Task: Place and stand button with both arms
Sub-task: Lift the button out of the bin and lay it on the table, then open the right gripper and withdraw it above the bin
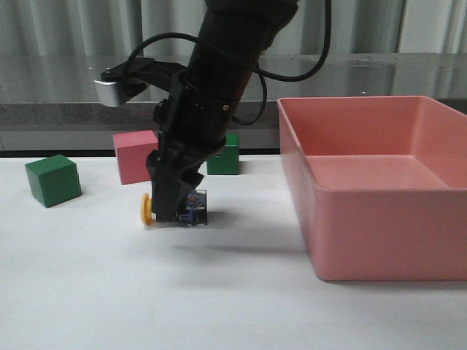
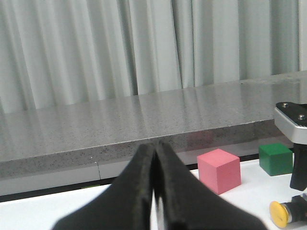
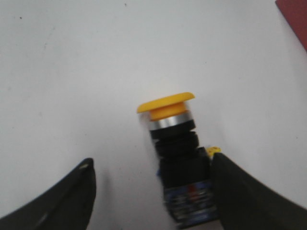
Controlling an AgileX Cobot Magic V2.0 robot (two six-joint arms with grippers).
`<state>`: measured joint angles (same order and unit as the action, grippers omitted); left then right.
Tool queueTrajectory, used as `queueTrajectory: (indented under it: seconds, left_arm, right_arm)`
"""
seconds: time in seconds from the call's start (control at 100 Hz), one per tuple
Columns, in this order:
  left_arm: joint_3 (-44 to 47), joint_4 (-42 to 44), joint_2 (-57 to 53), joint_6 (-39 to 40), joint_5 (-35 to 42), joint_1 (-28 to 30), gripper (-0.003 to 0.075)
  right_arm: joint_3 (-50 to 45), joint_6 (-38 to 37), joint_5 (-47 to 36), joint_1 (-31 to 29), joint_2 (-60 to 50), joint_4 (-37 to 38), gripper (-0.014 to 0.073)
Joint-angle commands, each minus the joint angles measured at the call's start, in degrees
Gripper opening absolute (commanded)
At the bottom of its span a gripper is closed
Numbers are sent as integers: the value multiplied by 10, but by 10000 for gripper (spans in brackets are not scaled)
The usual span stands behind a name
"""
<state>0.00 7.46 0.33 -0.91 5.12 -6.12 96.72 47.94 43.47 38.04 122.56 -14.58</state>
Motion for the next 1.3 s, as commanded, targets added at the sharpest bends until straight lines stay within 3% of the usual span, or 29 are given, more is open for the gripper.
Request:
queueTrajectory:
  seconds: [0.0, 0.14, 0.23, 0.33, 0.5, 0.64, 0.89, 1.29]
  left_arm:
    - [26, -4, 6, 4, 43, 1, -20]
    - [26, -4, 6, 4, 43, 1, -20]
    - [26, -4, 6, 4, 43, 1, -20]
    - [26, -4, 6, 4, 43, 1, -20]
    - [26, -4, 6, 4, 43, 1, -20]
    - [26, -4, 6, 4, 43, 1, -20]
    - [26, -4, 6, 4, 43, 1, -20]
    - [26, -4, 6, 4, 63, 1, -20]
  right_arm:
    - [19, 6, -20, 1, -37, -5, 569]
    - [21, 3, -10, 1, -45, -5, 563]
    - [31, -19, 6, 1, -63, -5, 496]
    - [47, -50, 30, -1, -91, -5, 323]
    - [57, -73, 72, -5, -158, -5, -76]
    - [57, -100, 105, -19, -219, -2, -61]
    - [5, -211, 130, -74, -360, 49, -61]
    - [-279, -374, 36, -164, -677, 196, -61]
